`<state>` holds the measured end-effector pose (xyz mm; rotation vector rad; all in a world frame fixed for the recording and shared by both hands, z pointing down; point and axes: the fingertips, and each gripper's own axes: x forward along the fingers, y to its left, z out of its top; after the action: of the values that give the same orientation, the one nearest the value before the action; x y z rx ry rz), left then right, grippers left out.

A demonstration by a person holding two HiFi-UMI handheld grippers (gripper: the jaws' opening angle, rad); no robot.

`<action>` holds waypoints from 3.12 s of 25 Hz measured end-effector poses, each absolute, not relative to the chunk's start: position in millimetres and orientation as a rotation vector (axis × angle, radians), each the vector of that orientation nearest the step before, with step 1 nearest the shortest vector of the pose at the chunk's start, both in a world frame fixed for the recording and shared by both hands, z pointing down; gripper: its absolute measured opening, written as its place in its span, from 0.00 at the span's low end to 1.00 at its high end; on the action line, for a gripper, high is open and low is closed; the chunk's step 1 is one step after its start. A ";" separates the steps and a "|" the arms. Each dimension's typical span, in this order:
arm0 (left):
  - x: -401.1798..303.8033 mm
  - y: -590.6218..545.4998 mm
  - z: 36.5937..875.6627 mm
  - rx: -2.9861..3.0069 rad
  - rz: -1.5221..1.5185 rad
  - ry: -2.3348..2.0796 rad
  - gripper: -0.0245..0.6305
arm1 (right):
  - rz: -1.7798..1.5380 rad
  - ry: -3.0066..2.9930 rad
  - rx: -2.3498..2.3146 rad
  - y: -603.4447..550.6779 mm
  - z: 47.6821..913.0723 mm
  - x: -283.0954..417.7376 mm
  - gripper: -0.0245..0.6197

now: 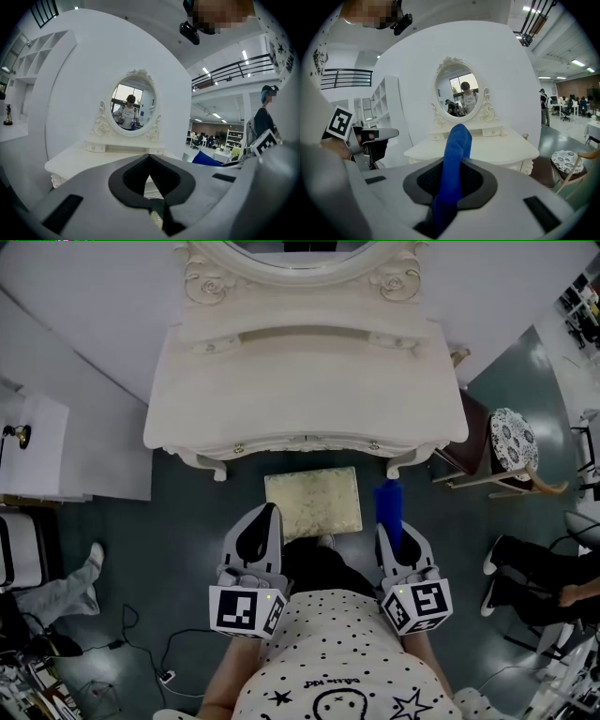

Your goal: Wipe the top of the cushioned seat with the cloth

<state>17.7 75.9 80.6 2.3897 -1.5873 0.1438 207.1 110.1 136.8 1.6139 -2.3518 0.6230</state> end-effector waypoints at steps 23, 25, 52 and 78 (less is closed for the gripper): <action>-8.0 55.9 60.8 2.473 0.110 -1.511 0.03 | 0.592 -2.311 1.741 104.5 117.3 182.1 0.14; -9.7 56.1 60.1 2.477 0.107 -1.514 0.03 | 0.588 -2.312 1.741 104.9 117.1 181.2 0.14; -46.0 13.1 187.3 2.401 0.269 -1.390 0.03 | 0.694 -2.076 1.534 45.8 285.9 158.4 0.14; -28.9 35.8 347.4 2.156 0.472 -1.088 0.03 | 0.847 -1.651 1.499 -21.9 604.3 220.7 0.14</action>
<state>-28.9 35.8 347.4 2.1558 -1.0876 0.4716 220.7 -21.9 604.3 1.4994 -1.6507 0.8468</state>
